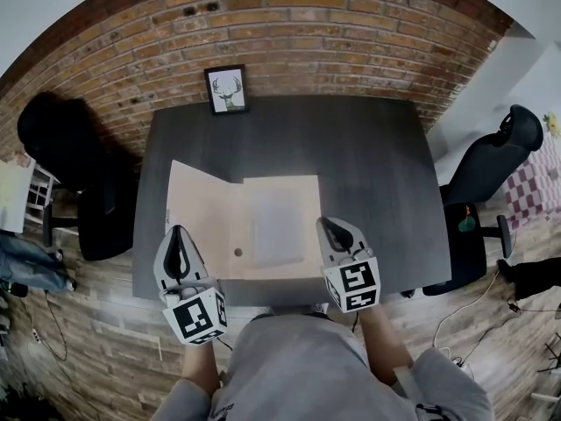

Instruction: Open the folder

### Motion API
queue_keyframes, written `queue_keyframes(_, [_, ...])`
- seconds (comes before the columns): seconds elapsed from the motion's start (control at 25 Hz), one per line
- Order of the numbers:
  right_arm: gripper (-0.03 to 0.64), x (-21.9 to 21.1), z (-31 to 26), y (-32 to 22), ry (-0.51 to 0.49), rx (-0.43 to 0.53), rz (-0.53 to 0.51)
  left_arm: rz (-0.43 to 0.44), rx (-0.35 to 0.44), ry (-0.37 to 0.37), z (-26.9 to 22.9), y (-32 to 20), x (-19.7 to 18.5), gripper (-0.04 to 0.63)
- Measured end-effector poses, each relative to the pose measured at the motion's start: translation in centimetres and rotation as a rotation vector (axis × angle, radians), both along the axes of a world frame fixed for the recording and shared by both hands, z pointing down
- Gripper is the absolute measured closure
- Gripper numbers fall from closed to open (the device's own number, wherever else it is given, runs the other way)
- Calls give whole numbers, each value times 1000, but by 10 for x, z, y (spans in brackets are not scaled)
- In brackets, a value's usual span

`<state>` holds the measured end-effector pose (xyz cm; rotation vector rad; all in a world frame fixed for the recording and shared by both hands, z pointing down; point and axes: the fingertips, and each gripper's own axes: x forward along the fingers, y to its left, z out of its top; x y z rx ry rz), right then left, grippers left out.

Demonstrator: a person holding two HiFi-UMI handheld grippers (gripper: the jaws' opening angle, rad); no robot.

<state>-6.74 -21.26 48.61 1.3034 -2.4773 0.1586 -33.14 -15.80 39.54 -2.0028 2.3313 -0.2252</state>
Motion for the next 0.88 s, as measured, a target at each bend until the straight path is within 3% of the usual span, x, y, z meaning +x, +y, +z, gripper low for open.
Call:
queue_keyframes(0.16, [614,-5,-60,4,-68,158,26,145,37,71,-21,-10,48,591])
queue_keyframes(0.36, [614,-5,-105,14,-133,267,52,253,48,99,-29,-15,89,591])
queue_keyframes(0.56, [614,4,-131,20,-175,315,87,301,52,129,-32,-15,104,591])
queue_keyframes(0.88, [618,7,-130,23,-152,323,102,311,55,123,-34,-12,109,591])
